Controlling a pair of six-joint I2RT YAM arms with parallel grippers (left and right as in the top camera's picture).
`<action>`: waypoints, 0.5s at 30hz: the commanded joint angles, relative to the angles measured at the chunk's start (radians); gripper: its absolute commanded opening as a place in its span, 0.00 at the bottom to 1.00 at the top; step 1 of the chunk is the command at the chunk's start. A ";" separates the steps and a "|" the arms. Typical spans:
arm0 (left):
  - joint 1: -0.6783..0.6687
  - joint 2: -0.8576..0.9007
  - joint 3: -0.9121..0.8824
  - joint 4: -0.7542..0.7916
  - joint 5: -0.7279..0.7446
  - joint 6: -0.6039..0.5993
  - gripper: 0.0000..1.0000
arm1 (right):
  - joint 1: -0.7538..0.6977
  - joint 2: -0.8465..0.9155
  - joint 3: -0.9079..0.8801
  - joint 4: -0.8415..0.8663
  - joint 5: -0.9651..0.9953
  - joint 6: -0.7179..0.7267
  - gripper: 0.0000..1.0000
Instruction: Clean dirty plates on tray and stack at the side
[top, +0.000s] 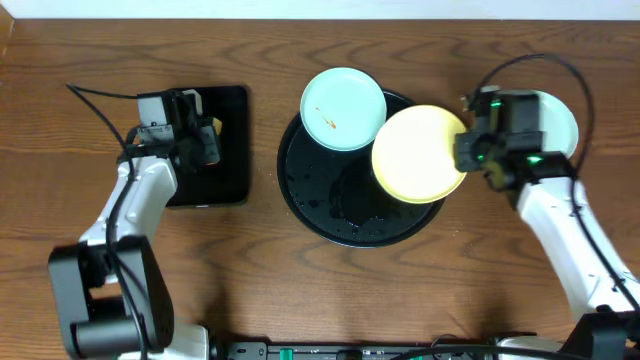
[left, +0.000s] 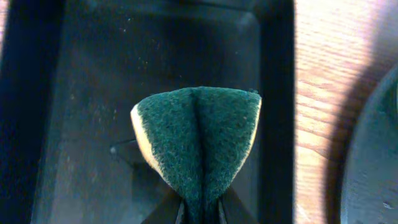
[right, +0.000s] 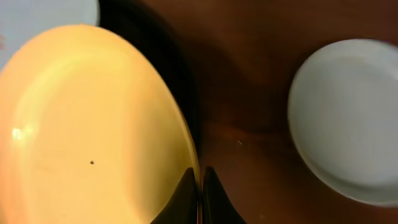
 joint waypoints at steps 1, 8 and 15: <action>0.003 0.063 0.003 0.016 -0.005 0.069 0.14 | 0.158 -0.003 0.010 0.014 0.402 -0.009 0.01; 0.003 0.096 0.003 0.032 -0.005 0.068 0.78 | 0.385 -0.003 0.010 0.113 0.624 -0.078 0.01; 0.003 0.093 0.003 0.046 -0.005 0.067 0.80 | 0.421 -0.003 0.010 0.228 0.705 -0.206 0.01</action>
